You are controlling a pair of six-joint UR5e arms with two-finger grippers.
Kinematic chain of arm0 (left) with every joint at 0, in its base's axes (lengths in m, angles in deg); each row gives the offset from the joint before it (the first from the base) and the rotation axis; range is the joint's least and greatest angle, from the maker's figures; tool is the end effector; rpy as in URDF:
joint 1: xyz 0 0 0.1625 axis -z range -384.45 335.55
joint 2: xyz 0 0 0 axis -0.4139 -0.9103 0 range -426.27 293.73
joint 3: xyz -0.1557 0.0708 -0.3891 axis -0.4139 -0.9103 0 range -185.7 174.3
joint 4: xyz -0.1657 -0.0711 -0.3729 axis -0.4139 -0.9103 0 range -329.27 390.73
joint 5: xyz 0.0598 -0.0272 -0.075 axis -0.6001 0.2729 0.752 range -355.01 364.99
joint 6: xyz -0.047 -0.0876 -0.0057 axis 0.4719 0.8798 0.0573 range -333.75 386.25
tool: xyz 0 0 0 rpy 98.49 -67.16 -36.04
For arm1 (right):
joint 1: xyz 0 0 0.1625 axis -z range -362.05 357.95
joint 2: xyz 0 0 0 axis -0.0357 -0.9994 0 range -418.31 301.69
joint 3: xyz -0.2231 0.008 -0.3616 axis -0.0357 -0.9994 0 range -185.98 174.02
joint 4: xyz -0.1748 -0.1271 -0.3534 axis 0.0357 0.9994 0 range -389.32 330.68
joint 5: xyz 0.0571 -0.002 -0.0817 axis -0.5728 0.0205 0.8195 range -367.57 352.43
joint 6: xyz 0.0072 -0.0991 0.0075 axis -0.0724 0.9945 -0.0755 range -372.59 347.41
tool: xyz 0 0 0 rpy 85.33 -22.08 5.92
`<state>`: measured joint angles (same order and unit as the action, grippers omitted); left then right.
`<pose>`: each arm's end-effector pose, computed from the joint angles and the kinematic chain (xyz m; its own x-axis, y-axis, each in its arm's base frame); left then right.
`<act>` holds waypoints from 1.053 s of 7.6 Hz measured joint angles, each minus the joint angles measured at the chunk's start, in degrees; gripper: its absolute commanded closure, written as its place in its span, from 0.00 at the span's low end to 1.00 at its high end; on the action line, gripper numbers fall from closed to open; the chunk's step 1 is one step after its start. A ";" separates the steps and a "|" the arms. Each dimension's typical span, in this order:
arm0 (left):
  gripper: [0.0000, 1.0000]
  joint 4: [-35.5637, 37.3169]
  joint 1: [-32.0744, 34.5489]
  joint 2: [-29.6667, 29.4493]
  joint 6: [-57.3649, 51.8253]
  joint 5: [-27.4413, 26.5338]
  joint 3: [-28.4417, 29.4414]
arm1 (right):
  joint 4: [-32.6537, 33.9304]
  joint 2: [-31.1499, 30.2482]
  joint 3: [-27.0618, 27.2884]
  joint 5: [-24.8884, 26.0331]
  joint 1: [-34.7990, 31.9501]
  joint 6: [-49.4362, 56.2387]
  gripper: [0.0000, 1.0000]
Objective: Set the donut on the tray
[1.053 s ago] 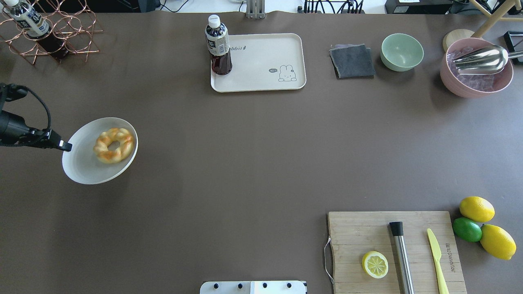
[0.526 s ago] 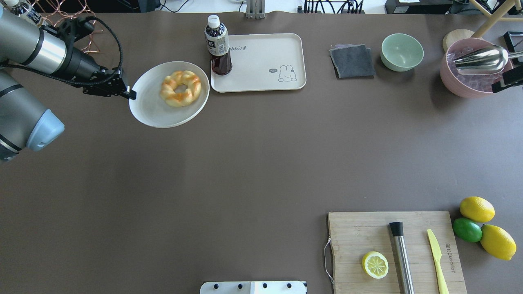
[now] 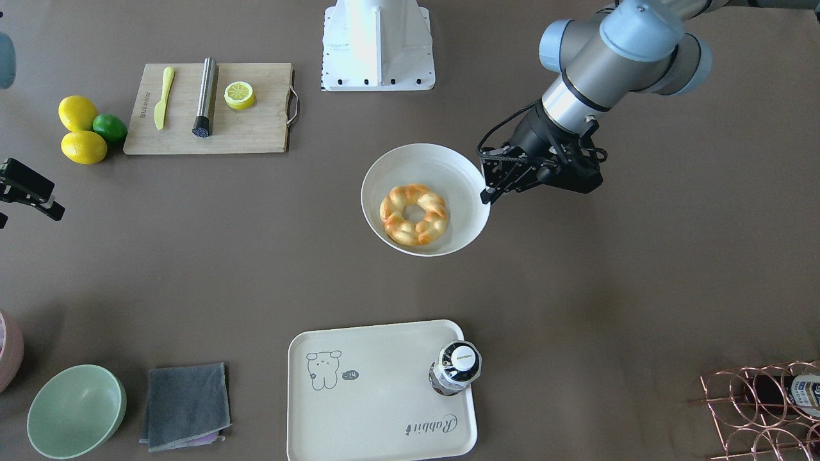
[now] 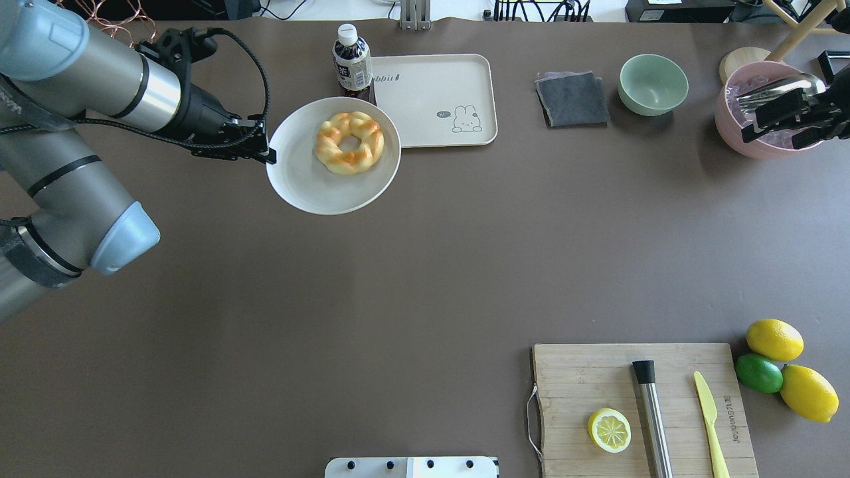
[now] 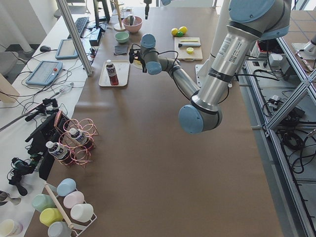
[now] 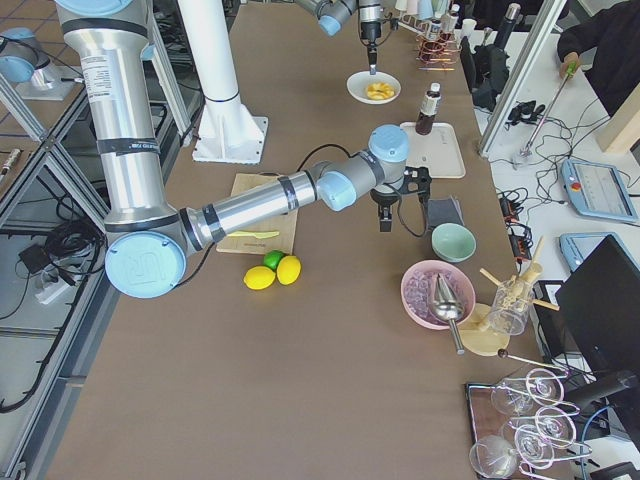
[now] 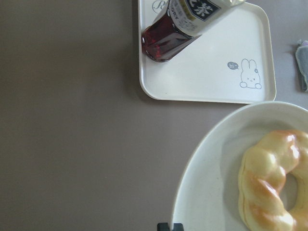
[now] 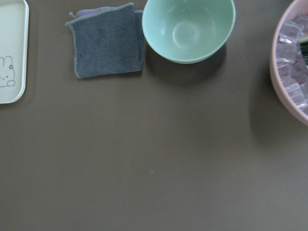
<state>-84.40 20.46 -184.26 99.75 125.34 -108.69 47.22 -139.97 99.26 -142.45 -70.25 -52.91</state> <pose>0.3765 -0.4926 0.2242 0.3551 -0.0079 -0.9348 0.1890 0.9799 0.0635 -0.1433 -0.5277 0.4223 0.5730 -0.0219 0.8193 -0.0977 0.9907 0.0948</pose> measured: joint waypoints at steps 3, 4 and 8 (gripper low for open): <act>1.00 7.68 -7.20 -6.22 4.25 -8.57 -1.91 | -0.62 7.98 1.40 2.78 9.30 -14.27 0.00; 1.00 8.54 -8.19 -7.11 4.75 -9.33 -1.76 | -0.72 11.12 1.44 3.17 12.08 -20.29 0.00; 1.00 9.04 -10.81 -7.96 5.73 -12.88 -1.43 | -1.25 17.24 1.78 6.88 20.04 -32.09 0.11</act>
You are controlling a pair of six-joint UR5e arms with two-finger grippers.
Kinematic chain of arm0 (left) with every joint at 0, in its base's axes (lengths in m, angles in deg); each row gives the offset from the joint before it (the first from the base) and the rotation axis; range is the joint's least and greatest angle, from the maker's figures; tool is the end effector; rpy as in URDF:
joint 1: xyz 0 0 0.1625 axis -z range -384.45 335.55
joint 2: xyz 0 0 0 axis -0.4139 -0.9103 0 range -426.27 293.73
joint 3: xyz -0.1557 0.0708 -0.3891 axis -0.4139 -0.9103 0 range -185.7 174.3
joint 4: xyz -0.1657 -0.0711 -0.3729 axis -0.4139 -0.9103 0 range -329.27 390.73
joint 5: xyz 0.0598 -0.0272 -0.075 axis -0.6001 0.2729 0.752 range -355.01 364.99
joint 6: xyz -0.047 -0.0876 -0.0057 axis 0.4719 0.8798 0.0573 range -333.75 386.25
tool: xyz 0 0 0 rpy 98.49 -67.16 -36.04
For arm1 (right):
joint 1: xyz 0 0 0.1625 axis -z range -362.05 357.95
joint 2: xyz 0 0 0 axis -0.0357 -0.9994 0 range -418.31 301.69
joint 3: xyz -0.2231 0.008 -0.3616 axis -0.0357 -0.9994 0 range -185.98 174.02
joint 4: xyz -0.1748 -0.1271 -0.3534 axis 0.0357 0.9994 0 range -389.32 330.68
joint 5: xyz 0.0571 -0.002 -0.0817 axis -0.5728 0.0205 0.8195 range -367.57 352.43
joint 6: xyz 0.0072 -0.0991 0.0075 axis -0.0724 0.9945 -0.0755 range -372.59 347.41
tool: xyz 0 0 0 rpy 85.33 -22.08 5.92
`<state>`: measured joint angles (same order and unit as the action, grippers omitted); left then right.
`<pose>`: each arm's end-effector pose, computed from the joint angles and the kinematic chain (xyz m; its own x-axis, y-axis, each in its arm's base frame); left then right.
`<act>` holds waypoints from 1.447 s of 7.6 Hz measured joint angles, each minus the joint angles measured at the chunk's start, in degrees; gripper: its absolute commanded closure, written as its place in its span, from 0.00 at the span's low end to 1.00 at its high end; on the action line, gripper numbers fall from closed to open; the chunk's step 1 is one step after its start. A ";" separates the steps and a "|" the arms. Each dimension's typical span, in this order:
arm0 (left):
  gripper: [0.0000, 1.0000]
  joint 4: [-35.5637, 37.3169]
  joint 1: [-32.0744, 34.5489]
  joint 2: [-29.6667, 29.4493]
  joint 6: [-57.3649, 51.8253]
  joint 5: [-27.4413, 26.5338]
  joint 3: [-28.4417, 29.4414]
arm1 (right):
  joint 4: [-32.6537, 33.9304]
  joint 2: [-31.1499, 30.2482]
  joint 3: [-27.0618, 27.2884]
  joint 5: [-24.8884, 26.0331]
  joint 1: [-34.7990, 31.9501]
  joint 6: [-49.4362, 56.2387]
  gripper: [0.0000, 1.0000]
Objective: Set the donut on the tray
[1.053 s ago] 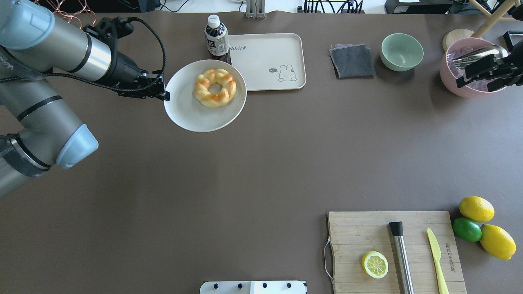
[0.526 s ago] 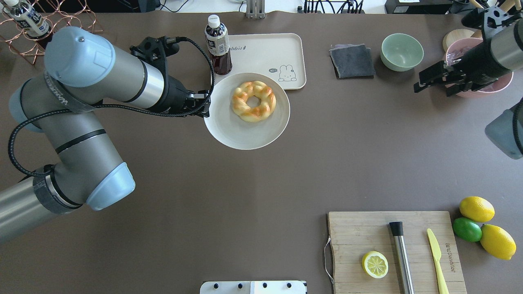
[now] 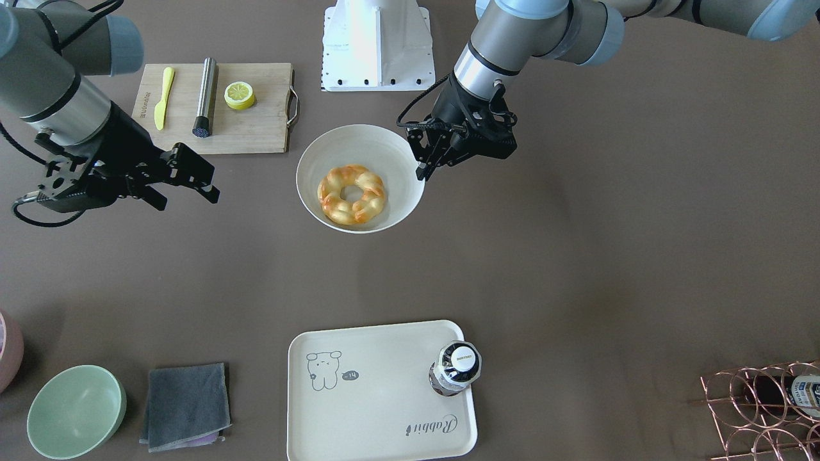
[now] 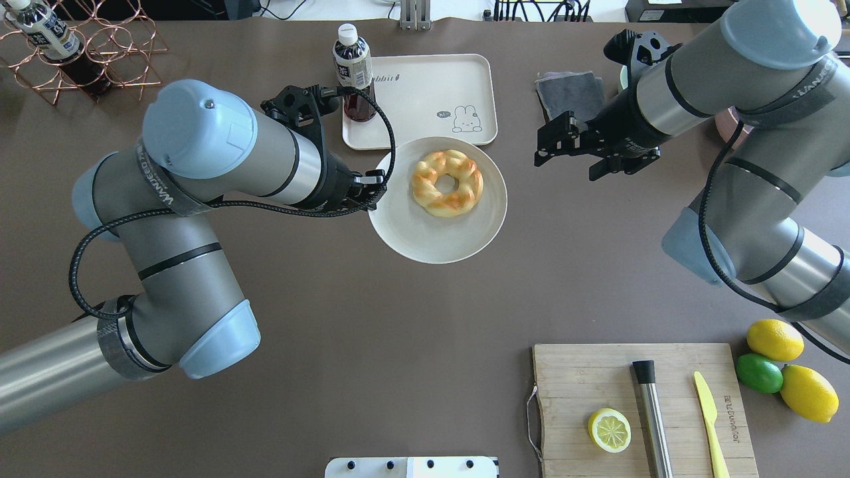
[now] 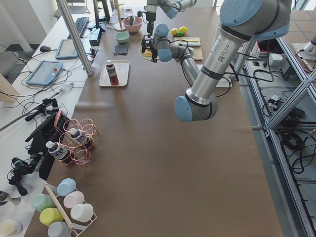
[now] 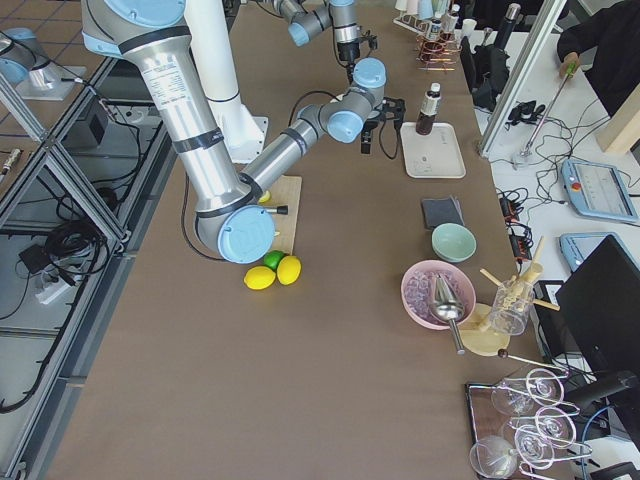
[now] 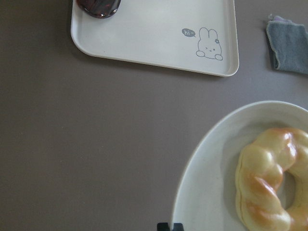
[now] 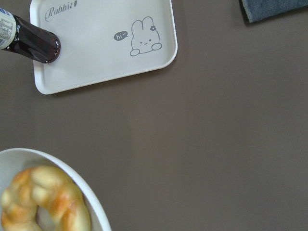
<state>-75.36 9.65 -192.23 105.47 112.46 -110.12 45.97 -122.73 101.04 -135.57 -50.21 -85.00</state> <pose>0.4608 -0.4369 0.1509 0.3821 -0.0433 -0.9231 0.2396 0.9694 0.0538 -0.3414 -0.4891 0.2388 0.4163 0.1081 0.9028 -0.1213 0.9906 -0.0627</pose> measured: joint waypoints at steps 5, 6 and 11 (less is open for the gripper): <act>1.00 0.01 -0.44 -0.08 0.79 -0.55 -0.06 | -1.02 1.99 -0.32 2.71 4.34 -6.68 0.42; 1.00 0.01 -0.44 -0.08 0.79 -0.52 -0.08 | -1.02 2.01 -0.37 2.94 4.63 -6.69 0.42; 1.00 -0.07 -0.44 0.05 0.77 -0.46 -0.22 | -1.02 1.84 -0.37 3.19 5.26 -6.45 1.00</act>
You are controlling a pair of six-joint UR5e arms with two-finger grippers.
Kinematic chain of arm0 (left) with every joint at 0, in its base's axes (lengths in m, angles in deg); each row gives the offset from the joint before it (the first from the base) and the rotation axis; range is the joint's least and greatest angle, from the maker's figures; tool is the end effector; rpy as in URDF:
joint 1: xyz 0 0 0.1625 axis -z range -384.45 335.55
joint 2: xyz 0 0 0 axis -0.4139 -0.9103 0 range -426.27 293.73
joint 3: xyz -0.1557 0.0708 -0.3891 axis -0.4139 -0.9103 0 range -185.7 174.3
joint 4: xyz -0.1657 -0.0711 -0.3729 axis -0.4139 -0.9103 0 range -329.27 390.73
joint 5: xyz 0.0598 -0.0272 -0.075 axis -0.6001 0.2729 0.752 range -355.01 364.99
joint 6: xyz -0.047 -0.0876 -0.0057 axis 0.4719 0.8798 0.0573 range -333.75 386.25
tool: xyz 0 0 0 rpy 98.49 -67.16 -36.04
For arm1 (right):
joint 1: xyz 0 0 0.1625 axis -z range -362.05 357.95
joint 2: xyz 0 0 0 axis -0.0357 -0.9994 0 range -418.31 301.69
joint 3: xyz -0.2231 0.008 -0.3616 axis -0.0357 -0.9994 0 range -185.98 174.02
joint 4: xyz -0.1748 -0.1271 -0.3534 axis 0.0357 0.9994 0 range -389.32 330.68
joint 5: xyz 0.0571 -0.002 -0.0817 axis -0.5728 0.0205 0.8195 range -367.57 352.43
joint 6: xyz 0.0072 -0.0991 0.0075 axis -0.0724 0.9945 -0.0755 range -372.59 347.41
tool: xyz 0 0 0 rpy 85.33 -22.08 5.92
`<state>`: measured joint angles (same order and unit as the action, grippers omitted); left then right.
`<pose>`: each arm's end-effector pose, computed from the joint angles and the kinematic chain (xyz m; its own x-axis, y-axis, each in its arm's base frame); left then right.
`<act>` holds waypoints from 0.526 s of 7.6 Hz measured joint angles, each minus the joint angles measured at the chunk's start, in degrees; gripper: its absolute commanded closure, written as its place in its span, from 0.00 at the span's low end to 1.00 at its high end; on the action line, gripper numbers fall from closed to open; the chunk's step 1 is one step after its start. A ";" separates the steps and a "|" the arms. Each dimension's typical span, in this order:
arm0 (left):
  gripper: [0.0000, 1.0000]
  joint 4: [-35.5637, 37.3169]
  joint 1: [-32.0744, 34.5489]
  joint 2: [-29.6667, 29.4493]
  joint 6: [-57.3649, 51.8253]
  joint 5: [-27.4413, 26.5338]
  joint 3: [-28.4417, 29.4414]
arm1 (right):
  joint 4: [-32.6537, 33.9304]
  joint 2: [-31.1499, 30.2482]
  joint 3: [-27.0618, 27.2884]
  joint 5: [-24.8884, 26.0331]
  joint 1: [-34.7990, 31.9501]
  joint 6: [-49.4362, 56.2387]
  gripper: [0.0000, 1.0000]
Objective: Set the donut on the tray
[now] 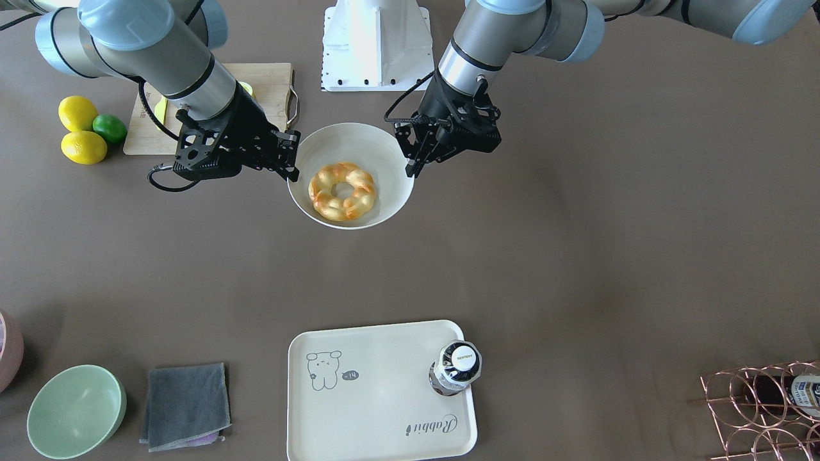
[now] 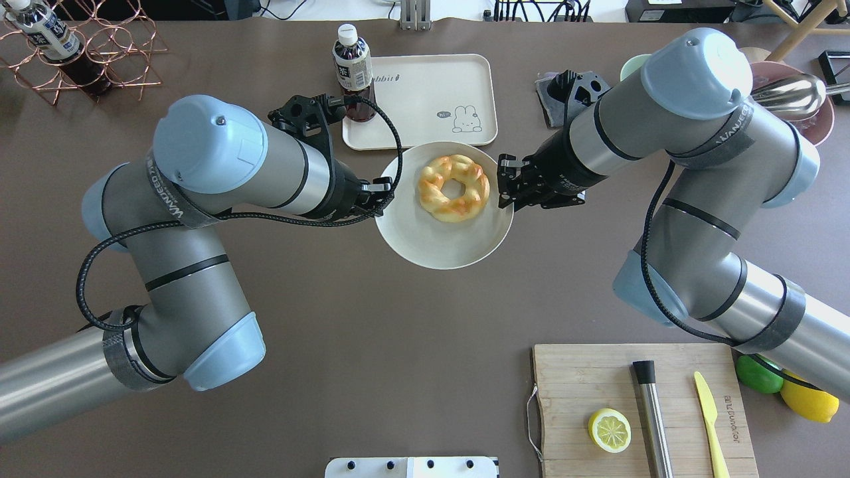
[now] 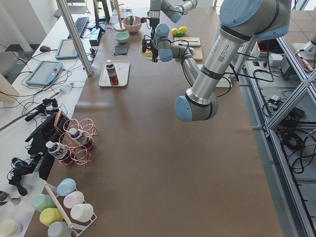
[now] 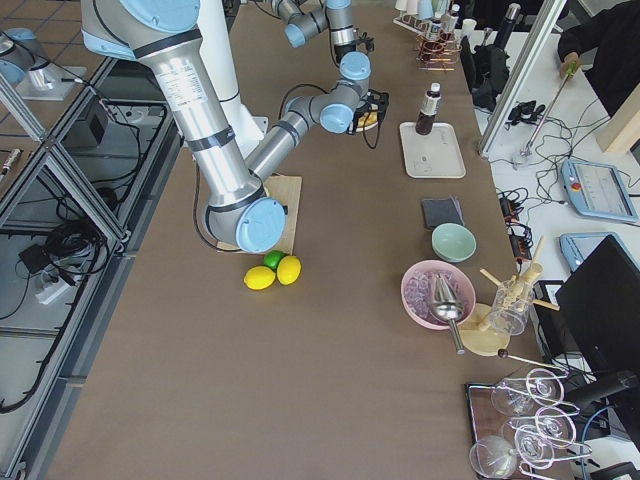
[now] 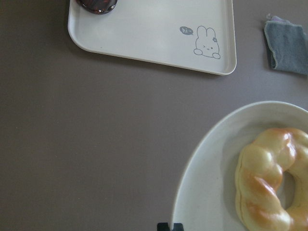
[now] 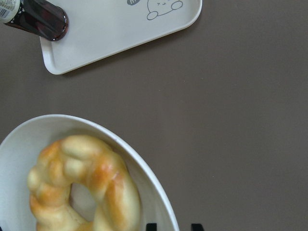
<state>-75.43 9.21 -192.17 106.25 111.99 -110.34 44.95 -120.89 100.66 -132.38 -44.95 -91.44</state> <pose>0.4627 -0.4333 0.1501 0.3774 -0.0518 -0.9246 0.2447 0.9685 0.0456 -0.3864 -0.4633 0.2220 0.3997 0.1549 0.9034 -0.1226 0.9858 -0.1148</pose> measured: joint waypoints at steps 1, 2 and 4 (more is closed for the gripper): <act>1.00 -0.02 0.00 0.01 -0.01 0.02 0.03 | -0.01 0.00 0.12 0.00 -0.12 0.19 1.00; 0.03 -0.04 0.02 0.01 -0.01 0.03 0.08 | -0.02 0.01 0.23 0.00 -0.30 0.30 1.00; 0.02 -0.33 0.07 0.15 -0.19 -0.03 0.18 | 0.00 0.11 0.25 0.30 -0.41 0.36 1.00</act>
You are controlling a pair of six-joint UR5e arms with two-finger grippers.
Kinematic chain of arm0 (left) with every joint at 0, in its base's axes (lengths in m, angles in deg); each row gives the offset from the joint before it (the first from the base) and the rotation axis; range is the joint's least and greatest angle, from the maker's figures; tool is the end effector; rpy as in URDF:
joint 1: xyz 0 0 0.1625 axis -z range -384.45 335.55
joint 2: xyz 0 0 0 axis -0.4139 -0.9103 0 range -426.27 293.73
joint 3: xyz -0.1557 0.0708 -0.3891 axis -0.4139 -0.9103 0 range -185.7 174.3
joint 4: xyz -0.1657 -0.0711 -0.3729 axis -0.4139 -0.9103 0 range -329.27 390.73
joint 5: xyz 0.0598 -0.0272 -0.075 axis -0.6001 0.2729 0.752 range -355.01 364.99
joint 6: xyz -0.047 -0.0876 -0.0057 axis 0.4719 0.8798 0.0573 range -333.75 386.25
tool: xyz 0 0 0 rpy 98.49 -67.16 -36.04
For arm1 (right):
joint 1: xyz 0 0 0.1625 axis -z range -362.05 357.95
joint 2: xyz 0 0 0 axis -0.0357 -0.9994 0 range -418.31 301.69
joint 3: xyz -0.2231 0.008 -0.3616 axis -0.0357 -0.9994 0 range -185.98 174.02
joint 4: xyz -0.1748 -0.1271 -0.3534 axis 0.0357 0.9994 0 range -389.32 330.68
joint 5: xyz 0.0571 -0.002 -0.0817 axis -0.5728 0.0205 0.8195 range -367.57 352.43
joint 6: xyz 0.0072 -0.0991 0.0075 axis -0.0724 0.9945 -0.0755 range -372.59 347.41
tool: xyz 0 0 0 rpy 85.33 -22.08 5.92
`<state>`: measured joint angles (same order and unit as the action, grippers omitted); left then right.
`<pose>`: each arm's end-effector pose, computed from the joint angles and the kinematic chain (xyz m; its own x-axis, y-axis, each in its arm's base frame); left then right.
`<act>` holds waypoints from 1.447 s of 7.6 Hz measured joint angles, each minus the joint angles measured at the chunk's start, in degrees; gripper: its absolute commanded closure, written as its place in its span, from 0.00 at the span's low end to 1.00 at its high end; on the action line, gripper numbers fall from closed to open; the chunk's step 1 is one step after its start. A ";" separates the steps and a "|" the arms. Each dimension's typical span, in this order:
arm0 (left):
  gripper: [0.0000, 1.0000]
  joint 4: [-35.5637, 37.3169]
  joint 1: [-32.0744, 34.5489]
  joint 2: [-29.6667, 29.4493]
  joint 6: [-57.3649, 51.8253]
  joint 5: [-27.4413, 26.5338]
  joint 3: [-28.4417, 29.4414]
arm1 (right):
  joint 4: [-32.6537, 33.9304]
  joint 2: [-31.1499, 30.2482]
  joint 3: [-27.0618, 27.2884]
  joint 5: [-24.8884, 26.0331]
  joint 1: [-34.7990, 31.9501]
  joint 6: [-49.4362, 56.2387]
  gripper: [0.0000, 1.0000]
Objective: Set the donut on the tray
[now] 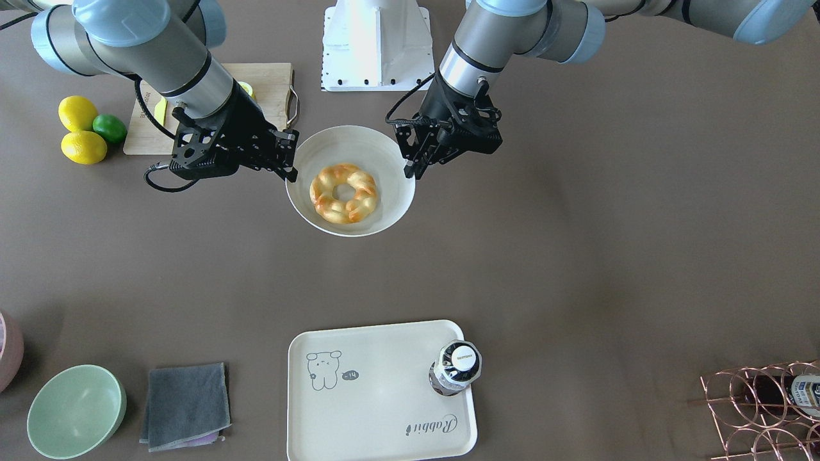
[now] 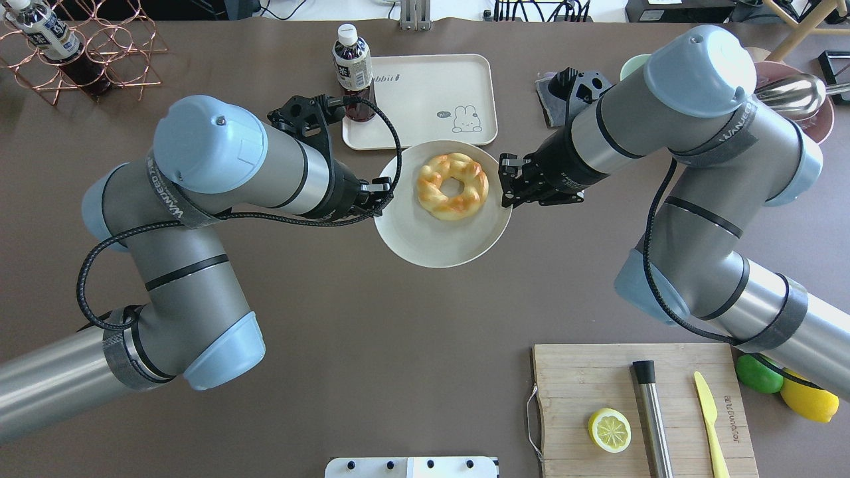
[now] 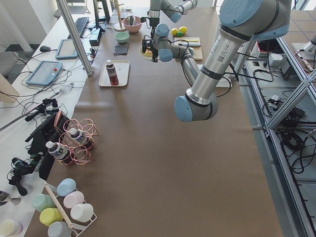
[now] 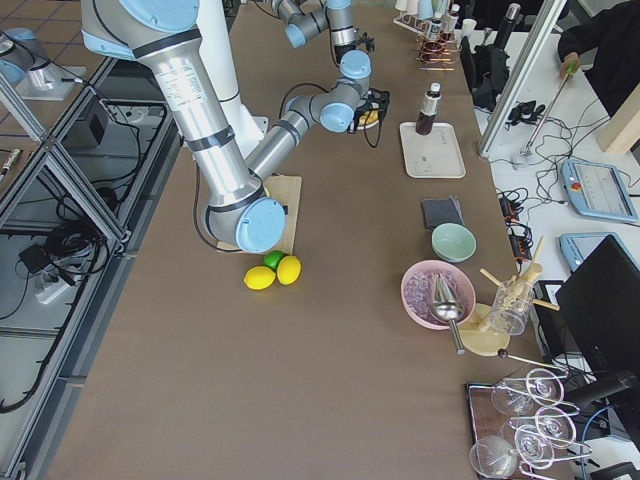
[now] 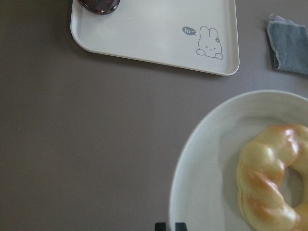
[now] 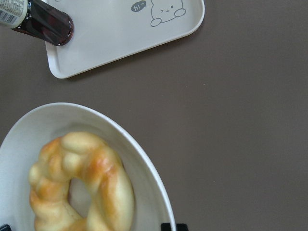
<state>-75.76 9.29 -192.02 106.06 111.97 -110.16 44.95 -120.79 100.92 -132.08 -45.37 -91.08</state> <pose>0.4628 -0.4345 0.1522 0.3782 -0.0491 -0.9244 0.2451 0.9683 0.0488 -0.3819 -0.4656 0.2192 0.3962 0.1478 0.9062 -0.1315 0.9859 -0.1033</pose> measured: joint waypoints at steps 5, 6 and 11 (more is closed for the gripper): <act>0.02 -0.30 -0.07 -0.08 -0.26 -0.88 0.00 | 0.01 0.10 -0.41 0.82 -0.12 0.09 1.00; 0.02 -0.26 -0.08 -0.05 -0.27 -0.89 -0.02 | 0.21 -0.06 -0.85 0.84 -0.54 0.14 1.00; 0.02 -0.24 0.14 0.13 -0.27 -0.86 -0.37 | 0.06 3.00 -14.13 1.52 -5.45 3.95 1.00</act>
<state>-75.99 9.42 -191.89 105.79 111.11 -110.52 45.01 -117.79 86.79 -130.56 -50.81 -87.13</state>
